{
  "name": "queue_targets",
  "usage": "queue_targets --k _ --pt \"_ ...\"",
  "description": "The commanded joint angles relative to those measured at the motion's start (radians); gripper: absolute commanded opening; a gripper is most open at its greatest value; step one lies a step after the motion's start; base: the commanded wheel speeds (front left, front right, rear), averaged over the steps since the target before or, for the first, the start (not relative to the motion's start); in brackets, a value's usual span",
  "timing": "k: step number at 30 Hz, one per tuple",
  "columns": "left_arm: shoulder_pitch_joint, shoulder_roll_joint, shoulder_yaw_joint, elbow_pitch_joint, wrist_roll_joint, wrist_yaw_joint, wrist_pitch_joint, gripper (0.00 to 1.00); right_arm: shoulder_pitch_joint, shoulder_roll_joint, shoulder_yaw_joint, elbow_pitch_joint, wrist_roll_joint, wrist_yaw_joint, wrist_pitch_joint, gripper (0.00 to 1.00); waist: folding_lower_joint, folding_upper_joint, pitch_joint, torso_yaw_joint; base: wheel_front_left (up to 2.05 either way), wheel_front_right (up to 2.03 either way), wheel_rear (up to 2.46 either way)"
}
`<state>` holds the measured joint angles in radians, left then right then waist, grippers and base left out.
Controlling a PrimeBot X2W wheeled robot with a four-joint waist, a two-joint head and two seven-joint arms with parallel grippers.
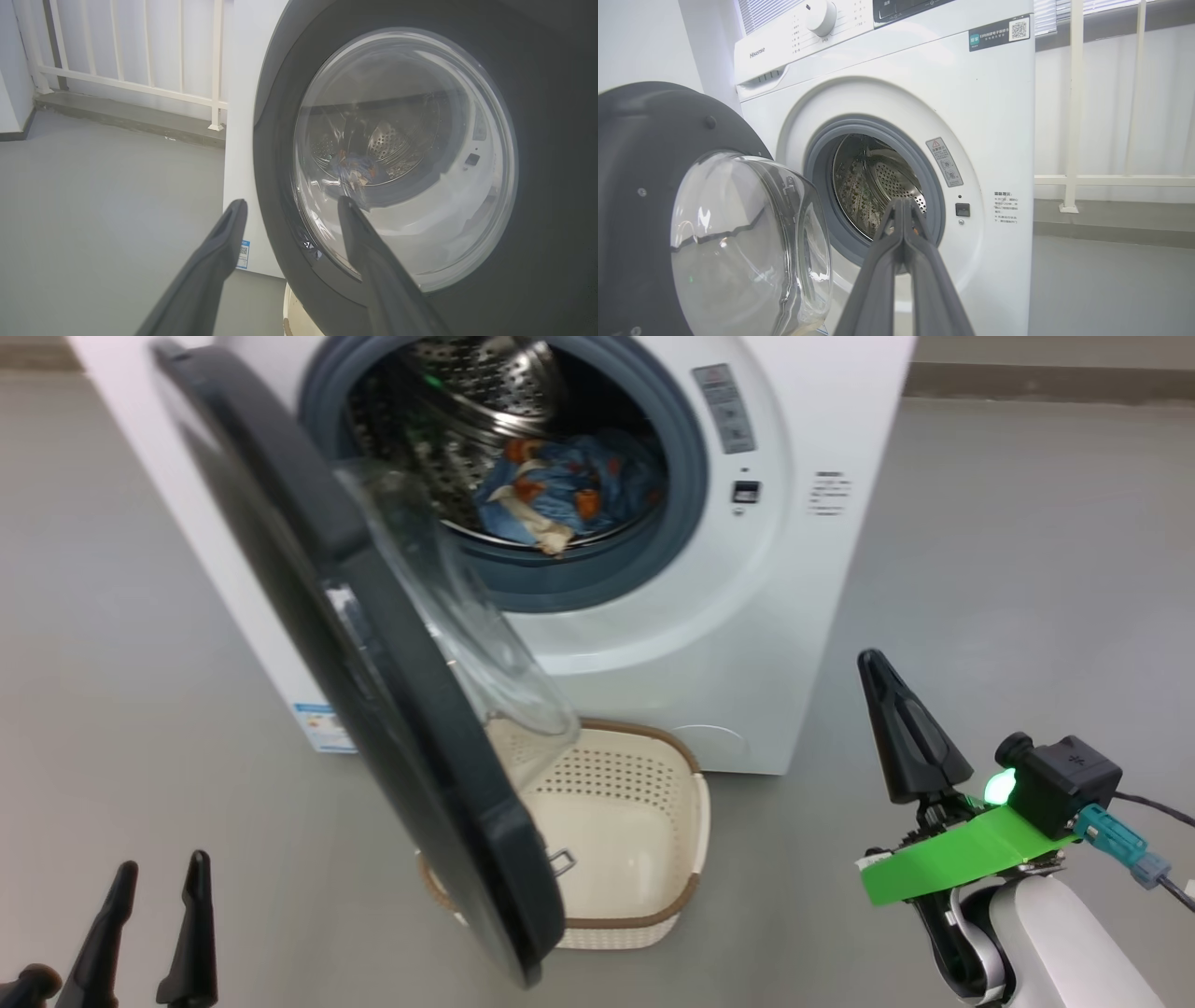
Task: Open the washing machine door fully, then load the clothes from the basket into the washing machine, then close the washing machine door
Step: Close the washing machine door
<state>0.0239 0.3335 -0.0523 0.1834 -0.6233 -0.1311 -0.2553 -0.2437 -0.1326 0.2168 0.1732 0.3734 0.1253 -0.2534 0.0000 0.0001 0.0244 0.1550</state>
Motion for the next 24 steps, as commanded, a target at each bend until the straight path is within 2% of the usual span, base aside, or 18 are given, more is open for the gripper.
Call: queue_targets --k 1,9,18,24 --pt "-0.035 0.022 0.034 -0.013 -0.003 0.0 -0.006 1.0 -0.04 0.0 0.023 -0.045 0.011 0.005 -0.008 0.0 0.0 -0.0001 -0.004 0.053 0.0 0.0 0.0" --pt "-0.038 0.018 0.023 -0.005 -0.001 0.0 -0.006 1.0 -0.072 0.01 0.073 -0.171 0.029 0.005 -0.008 0.0 0.0 -0.0001 -0.019 0.113 0.0 0.0 0.0" --pt "-0.041 0.01 0.006 0.003 0.007 0.0 -0.006 1.0 -0.111 0.017 0.205 -0.344 0.063 0.005 -0.008 0.0 0.0 -0.0001 -0.041 0.181 0.0 0.0 0.0" --pt "-0.044 0.005 -0.009 0.009 0.01 0.0 -0.006 1.0 -0.133 0.001 0.332 -0.328 0.09 0.005 -0.008 0.0 0.0 -0.0001 -0.053 0.221 0.0 0.0 0.0"
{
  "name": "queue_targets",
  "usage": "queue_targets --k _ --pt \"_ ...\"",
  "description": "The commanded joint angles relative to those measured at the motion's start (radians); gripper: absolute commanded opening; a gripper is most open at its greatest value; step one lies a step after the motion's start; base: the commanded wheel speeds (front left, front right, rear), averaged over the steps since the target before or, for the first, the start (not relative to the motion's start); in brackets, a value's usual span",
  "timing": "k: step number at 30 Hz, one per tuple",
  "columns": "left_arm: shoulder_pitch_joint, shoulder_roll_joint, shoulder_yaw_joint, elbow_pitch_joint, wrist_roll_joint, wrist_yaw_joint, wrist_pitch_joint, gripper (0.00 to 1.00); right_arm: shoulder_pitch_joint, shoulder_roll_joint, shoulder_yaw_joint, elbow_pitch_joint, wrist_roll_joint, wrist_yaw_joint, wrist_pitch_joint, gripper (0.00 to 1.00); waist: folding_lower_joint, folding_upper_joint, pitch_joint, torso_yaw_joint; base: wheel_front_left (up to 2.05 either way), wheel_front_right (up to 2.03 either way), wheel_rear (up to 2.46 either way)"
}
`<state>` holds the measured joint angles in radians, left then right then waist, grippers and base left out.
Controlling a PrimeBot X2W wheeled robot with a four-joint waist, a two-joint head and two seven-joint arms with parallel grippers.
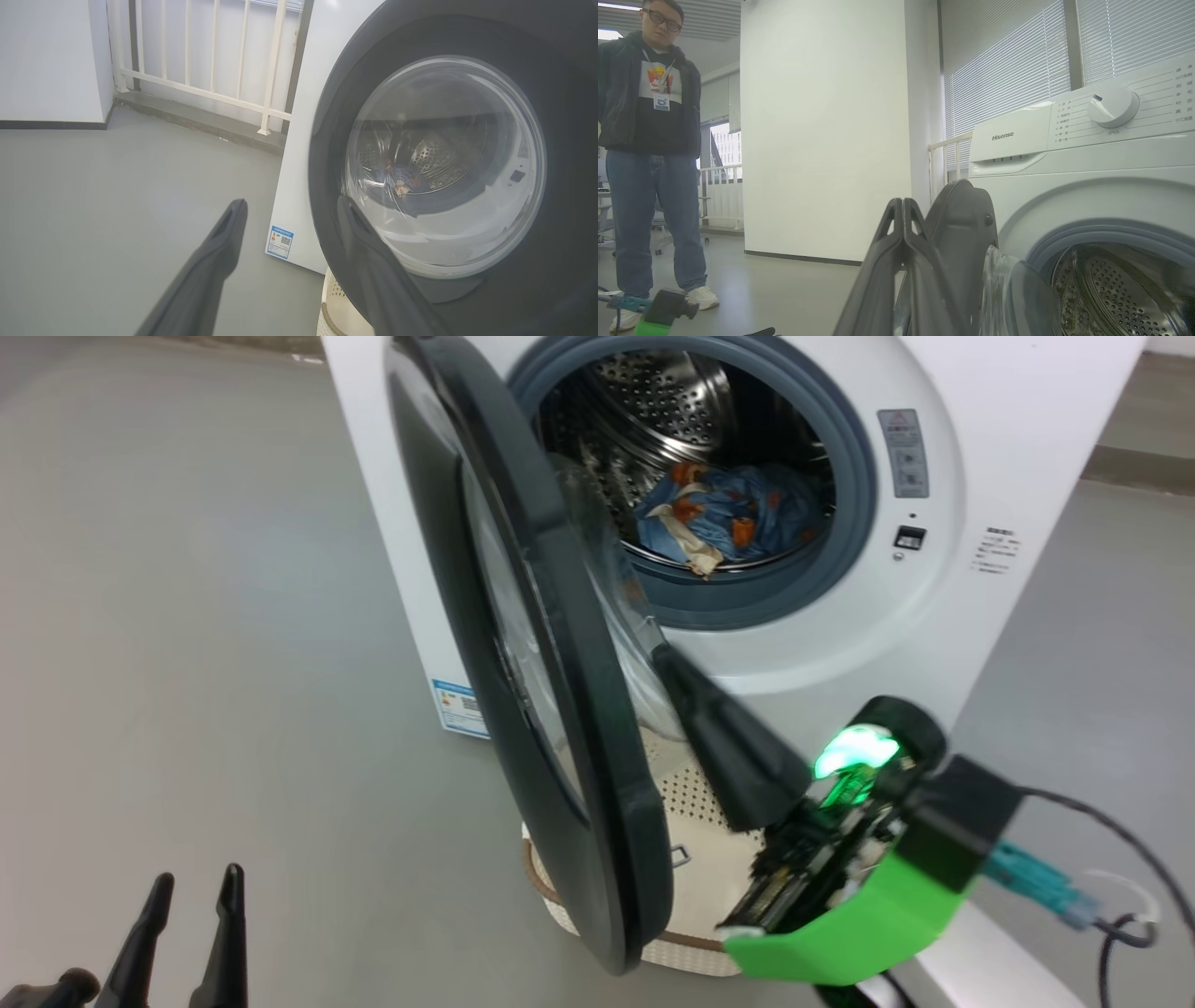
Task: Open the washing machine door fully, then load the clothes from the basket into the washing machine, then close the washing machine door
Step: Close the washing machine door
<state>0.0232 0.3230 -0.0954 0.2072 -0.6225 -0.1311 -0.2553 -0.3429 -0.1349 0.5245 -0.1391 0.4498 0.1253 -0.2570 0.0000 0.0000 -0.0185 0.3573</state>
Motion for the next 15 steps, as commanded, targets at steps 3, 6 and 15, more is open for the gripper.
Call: queue_targets --k 3,6,15 --pt "-0.047 0.011 0.025 -0.012 0.011 0.0 -0.006 1.0 -0.047 -0.006 0.087 0.026 0.027 0.005 -0.005 0.0 0.0 0.0 -0.014 0.038 0.0 0.0 0.0" --pt "-0.046 0.011 0.022 -0.01 0.011 0.0 -0.006 1.0 -0.061 -0.018 0.156 0.078 0.031 0.005 -0.005 0.0 0.0 0.0 -0.017 0.052 0.0 0.0 0.0" --pt "-0.04 0.009 0.023 -0.006 0.009 0.0 -0.006 1.0 -0.082 -0.024 0.28 0.213 0.044 0.005 -0.005 0.0 0.0 0.0 -0.018 0.069 0.0 0.0 0.0"
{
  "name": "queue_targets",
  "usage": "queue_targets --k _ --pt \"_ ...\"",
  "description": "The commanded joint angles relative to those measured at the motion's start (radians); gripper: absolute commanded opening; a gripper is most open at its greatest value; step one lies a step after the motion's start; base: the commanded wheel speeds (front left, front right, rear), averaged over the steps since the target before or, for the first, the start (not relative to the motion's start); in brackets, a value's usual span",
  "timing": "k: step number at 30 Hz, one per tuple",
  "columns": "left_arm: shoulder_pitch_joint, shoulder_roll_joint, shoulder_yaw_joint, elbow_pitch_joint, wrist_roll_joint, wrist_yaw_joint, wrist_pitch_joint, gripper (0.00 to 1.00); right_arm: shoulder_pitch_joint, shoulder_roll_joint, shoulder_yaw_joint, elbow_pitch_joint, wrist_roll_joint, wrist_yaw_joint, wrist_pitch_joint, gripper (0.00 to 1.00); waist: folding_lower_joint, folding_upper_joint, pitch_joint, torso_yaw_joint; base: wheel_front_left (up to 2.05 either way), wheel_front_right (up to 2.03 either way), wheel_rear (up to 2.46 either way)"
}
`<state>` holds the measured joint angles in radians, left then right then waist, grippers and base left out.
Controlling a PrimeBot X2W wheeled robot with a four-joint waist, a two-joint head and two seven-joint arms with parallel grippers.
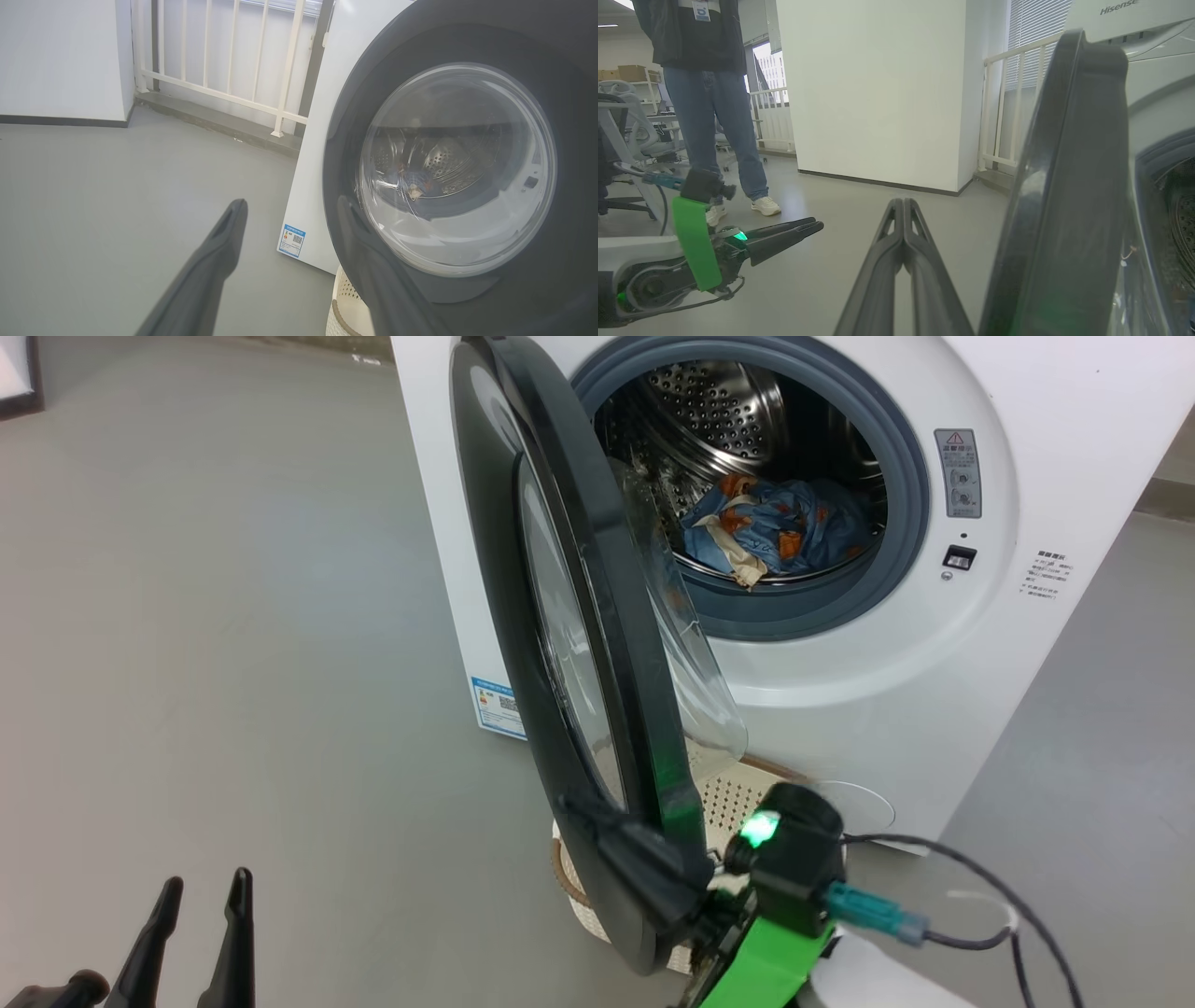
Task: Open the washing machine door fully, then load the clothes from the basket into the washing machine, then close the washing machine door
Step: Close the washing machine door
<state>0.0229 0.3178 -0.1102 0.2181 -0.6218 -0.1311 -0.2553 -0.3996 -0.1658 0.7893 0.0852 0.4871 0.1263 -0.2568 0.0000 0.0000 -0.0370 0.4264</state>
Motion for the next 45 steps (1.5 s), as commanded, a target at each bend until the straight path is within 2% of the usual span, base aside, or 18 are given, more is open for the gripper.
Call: queue_targets --k 1,13,20,32,37,45 --pt "-0.039 0.014 0.038 -0.017 0.008 0.0 -0.006 1.0 -0.027 0.006 0.031 0.004 0.01 0.004 -0.005 0.0 0.0 0.0 0.0 -0.001 0.0 0.0 0.0" --pt "-0.037 0.009 0.041 -0.011 0.007 0.0 -0.006 1.0 -0.049 0.005 0.163 0.182 0.086 0.004 -0.005 0.0 0.0 0.0 -0.002 -0.02 0.0 0.0 0.0" --pt "-0.037 0.012 0.039 -0.011 0.005 0.0 -0.006 1.0 -0.075 0.009 0.183 0.259 0.107 0.004 -0.005 0.0 0.0 0.0 -0.002 -0.025 0.0 0.0 0.0" --pt "-0.031 0.018 0.042 -0.01 0.0 0.0 -0.006 1.0 -0.057 -0.026 0.044 0.339 0.068 0.004 -0.005 0.0 0.0 0.0 0.008 -0.056 0.0 0.0 0.0" --pt "-0.04 0.03 0.038 -0.014 -0.008 0.0 -0.006 1.0 -0.049 -0.044 -0.053 0.368 0.043 0.004 -0.005 0.0 0.0 0.0 0.028 -0.087 0.0 0.0 0.0" --pt "-0.06 0.061 0.032 -0.025 -0.029 0.0 -0.006 1.0 -0.074 -0.043 -0.146 0.405 0.02 0.004 -0.005 0.0 0.0 0.0 0.074 -0.127 0.0 0.0 0.0"
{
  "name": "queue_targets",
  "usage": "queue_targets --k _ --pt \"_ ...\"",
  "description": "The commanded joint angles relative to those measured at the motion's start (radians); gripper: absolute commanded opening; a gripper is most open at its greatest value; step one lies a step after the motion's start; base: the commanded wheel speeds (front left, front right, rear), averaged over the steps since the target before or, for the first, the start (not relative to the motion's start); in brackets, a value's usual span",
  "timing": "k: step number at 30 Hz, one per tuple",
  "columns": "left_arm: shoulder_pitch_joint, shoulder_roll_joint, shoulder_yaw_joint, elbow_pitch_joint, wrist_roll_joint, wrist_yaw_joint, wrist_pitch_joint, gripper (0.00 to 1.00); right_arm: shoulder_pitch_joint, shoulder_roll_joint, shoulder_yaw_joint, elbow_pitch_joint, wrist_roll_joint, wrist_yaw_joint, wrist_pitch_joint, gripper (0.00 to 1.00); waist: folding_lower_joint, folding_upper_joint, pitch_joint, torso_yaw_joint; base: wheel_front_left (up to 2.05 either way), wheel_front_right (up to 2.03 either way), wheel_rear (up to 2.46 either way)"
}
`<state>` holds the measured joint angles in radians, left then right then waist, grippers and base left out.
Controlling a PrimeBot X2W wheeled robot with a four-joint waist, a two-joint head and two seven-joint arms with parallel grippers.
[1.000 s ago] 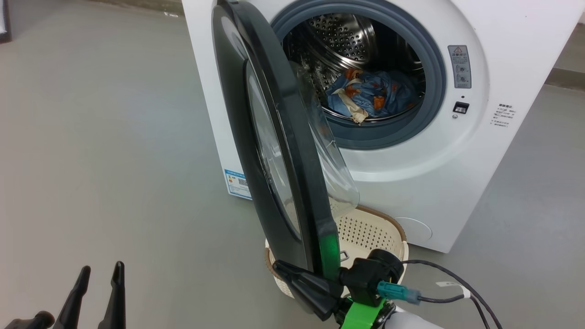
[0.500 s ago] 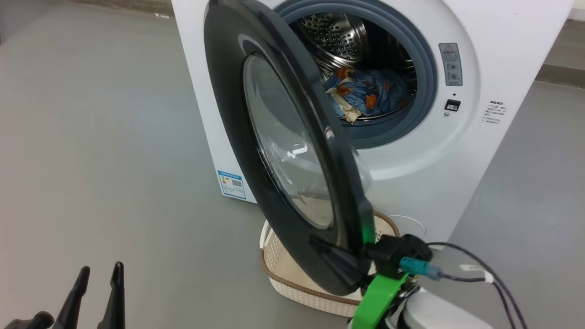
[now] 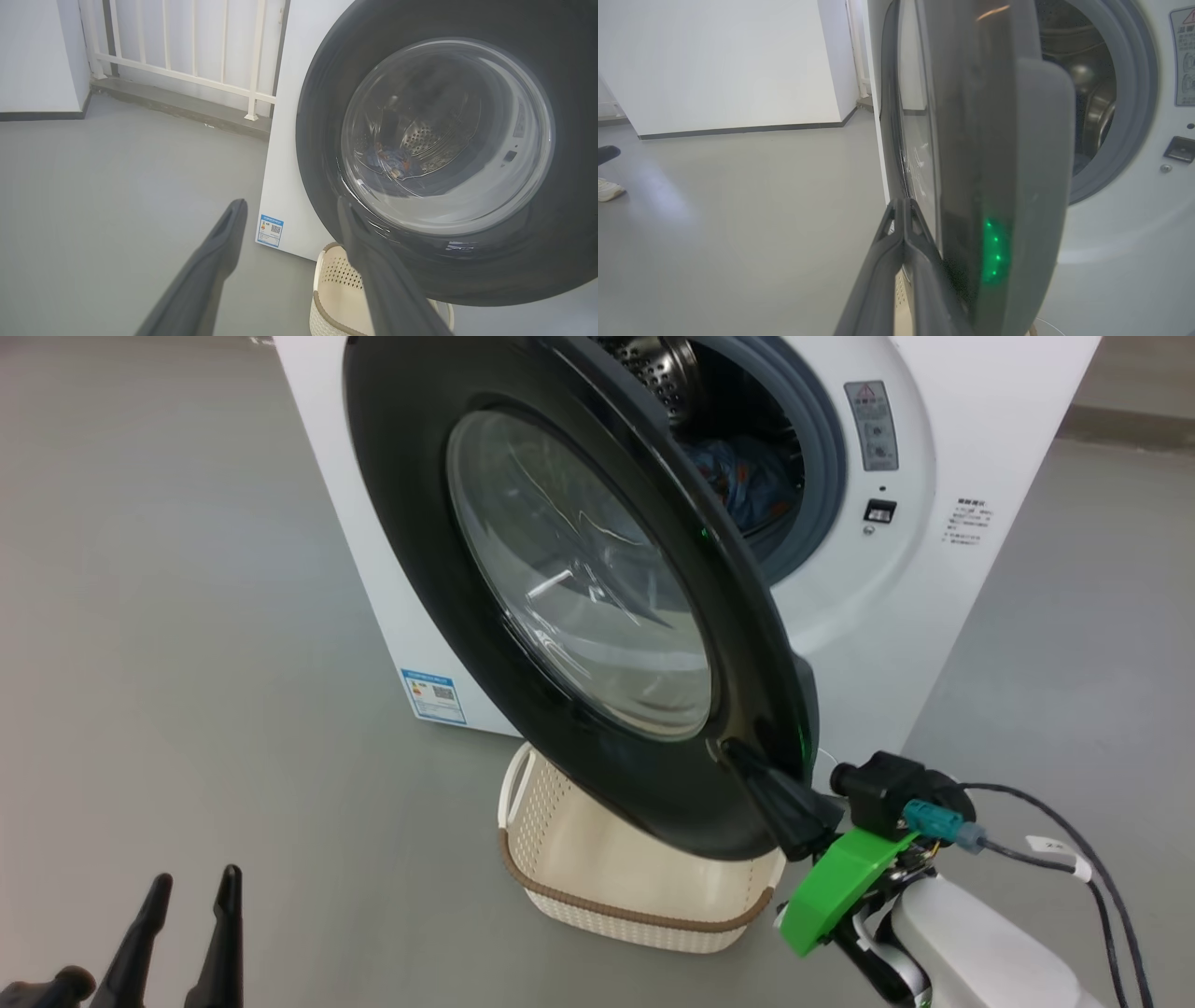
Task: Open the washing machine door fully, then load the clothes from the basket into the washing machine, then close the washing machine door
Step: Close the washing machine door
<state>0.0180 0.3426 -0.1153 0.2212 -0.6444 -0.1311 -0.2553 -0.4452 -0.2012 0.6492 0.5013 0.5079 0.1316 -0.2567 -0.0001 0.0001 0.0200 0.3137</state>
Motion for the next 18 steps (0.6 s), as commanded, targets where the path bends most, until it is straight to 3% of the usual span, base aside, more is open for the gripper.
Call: queue_targets --k 1,18 --pt "-0.059 0.04 0.035 -0.03 -0.009 0.0 -0.006 1.0 -0.034 -0.007 -0.018 -0.007 -0.002 -0.001 -0.005 0.0 0.0001 -0.0001 0.024 -0.017 0.0 0.0 0.0" --pt "-0.131 0.105 0.03 -0.066 -0.076 0.0 -0.006 1.0 -0.188 0.0 -0.192 0.047 -0.079 -0.001 -0.005 0.0 0.0001 -0.0001 0.175 -0.028 0.0 0.0 0.0"
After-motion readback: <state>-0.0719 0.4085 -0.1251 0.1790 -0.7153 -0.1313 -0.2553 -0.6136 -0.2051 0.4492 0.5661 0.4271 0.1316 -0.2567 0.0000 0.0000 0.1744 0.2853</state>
